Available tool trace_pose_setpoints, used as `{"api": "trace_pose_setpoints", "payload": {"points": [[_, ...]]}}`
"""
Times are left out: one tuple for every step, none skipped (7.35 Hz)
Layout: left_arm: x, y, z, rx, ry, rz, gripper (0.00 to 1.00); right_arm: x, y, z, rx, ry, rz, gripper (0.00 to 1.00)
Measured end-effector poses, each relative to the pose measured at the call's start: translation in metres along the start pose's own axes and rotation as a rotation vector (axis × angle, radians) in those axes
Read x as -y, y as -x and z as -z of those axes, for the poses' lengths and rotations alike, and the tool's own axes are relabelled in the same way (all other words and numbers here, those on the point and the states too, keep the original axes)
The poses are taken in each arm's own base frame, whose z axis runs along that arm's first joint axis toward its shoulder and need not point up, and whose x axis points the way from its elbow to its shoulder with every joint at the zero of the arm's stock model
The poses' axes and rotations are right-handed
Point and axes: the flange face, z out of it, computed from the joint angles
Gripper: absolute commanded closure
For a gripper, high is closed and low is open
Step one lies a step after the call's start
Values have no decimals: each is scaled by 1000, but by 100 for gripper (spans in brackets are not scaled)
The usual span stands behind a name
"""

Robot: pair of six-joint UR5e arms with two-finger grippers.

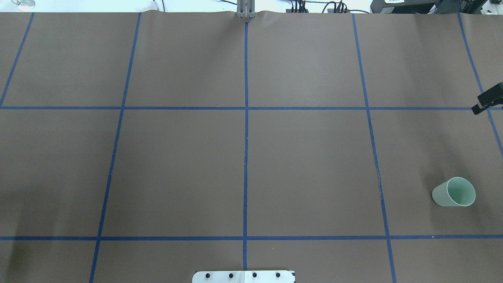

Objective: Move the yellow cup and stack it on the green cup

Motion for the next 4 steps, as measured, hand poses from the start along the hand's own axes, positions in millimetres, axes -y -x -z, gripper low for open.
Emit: {"api": "trace_pose_setpoints", "payload": {"points": [[17, -35, 14, -122, 6, -22, 70, 1, 1, 1, 0, -1, 2, 0], [30, -63, 29, -238, 1, -50, 70, 2, 2, 1, 1, -3, 4, 0], [41, -89, 46, -351, -8, -91, 64, 3, 3, 1, 1, -4, 7, 0], [47, -113, 65, -465, -16, -140, 64, 4, 2, 0, 3, -8, 12, 0]]}}
